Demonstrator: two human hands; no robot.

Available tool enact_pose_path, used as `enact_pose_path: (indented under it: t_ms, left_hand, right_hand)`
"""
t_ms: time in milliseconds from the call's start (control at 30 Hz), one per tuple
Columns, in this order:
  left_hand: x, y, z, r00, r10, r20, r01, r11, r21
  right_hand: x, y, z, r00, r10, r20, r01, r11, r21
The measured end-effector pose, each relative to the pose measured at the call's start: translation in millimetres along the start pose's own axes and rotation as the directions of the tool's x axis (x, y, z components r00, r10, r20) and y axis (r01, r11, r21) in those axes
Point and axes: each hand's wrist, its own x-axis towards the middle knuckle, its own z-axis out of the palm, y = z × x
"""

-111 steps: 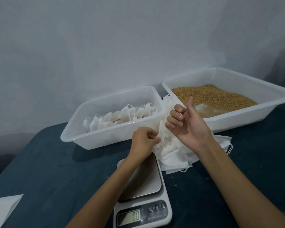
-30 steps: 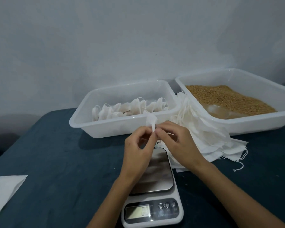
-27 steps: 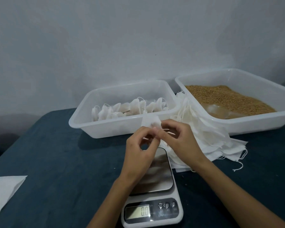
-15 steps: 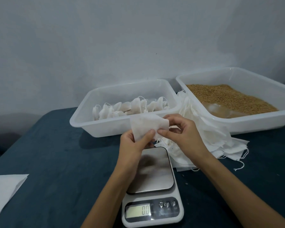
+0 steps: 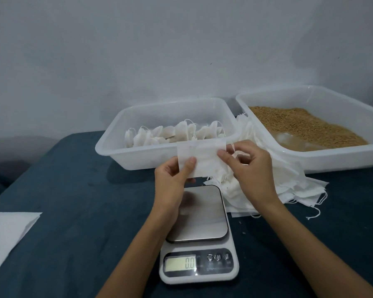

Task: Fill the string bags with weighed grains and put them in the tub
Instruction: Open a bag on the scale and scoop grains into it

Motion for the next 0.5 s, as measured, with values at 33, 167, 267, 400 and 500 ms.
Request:
enact_pose_path:
  t_ms: [33, 167, 267, 400, 500]
  left_hand:
    - [-0.2, -0.5, 0.2, 1.000, -0.003, -0.004, 0.003, 1.000, 0.009]
    - [0.4, -2.5, -0.4, 1.000, 0.011, -0.023, -0.010, 1.000, 0.021]
    - [4.4, -4.8, -3.5, 0.998, 0.038, -0.051, -0.037, 0.999, 0.017]
    - [4.2, -7.8, -1.6, 0.999, 0.038, -0.027, -0.037, 0.999, 0.034]
    - [6.8, -7.1, -3.4, 0.998, 0.020, -0.066, -0.019, 1.000, 0.013]
  right_hand:
    - [-0.4, -0.6, -0.1, 1.000, 0.010, -0.002, -0.010, 1.000, 0.028]
    - [-2.5, -1.1, 0.1, 1.000, 0.017, -0.006, -0.016, 1.000, 0.015]
    - [-1.6, -1.8, -1.8, 1.000, 0.025, 0.014, -0.026, 0.997, 0.074]
    - [-1.5, -4.1, 2.1, 0.979, 0.014, 0.205, -0.041, 0.991, 0.126]
    - [-2.2, -1.6, 3.3, 0.985, 0.023, 0.173, -0.039, 0.995, 0.091]
